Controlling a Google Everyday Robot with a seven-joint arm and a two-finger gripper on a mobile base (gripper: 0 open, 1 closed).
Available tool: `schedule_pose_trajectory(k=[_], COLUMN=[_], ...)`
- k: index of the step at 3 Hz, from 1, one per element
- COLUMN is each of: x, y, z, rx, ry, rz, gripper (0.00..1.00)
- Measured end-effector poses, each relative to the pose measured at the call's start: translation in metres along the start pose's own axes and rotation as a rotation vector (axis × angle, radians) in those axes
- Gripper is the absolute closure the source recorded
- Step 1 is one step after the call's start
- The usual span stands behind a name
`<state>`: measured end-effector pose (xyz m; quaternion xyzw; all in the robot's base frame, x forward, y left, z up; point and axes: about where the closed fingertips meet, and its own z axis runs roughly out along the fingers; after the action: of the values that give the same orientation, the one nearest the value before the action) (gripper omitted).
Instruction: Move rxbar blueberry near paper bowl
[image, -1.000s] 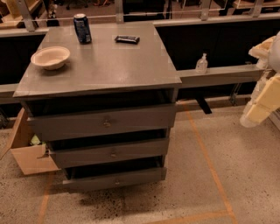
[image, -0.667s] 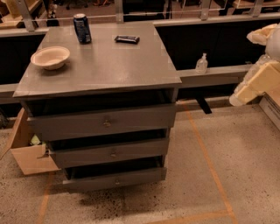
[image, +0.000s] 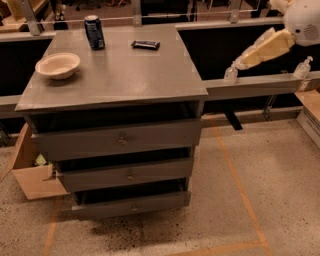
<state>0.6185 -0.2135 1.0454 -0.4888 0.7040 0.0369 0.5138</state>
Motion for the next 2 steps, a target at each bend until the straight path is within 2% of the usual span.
schedule_pose_trajectory(k=[1,2], x=[-0.010,-0.015], y=[-0.028,-0.051], z=[0.045,0.106], rx=[-0.051,-0.126], ry=[-0.119,-0.162], rz=[0.083,0.142], gripper=[0.00,0.00])
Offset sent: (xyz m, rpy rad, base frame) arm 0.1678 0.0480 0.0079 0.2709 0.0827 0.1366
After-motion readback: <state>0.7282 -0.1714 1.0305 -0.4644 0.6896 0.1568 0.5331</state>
